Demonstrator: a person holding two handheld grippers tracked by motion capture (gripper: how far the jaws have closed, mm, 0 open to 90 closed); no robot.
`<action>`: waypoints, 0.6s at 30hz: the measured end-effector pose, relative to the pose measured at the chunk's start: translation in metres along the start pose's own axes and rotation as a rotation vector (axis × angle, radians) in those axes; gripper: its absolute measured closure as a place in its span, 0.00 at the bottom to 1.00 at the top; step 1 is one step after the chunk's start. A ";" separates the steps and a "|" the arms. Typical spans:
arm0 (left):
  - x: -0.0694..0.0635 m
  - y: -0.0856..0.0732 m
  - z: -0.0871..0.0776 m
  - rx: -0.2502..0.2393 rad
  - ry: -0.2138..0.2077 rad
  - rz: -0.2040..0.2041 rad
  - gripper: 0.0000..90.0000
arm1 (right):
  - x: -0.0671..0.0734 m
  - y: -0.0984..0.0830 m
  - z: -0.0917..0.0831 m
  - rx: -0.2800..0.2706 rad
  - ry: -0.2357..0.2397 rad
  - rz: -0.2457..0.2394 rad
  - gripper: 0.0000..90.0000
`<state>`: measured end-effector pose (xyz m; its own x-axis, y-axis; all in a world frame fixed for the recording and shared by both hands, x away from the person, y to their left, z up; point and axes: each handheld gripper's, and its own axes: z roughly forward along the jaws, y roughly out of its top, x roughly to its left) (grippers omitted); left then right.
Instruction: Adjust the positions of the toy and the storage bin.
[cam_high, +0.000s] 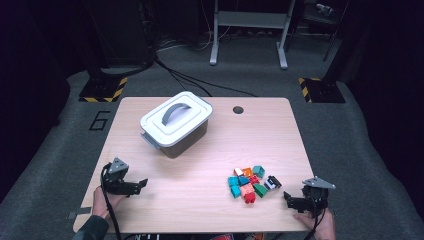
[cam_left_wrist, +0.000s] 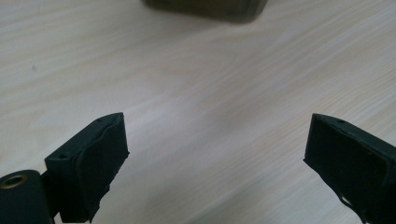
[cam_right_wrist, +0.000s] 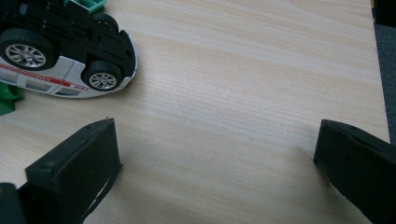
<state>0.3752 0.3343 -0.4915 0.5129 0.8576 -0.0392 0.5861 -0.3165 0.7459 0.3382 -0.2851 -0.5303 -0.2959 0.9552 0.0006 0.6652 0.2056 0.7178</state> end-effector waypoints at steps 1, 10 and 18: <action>0.000 0.005 -0.001 0.003 -0.006 0.008 0.07 | 0.000 0.000 0.000 0.000 0.003 -0.002 0.00; 0.002 0.058 -0.004 -0.051 -0.016 0.047 0.06 | -0.003 0.001 0.001 0.001 0.007 -0.006 0.00; 0.001 0.110 -0.002 -0.077 -0.013 0.091 0.03 | -0.003 0.002 0.001 0.002 0.011 -0.009 0.00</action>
<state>0.4392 0.3015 -0.4081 0.5696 0.8216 0.0228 0.4871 -0.3597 0.7958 0.3412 -0.2875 -0.5302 -0.3090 0.9510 0.0020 0.6641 0.2143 0.7163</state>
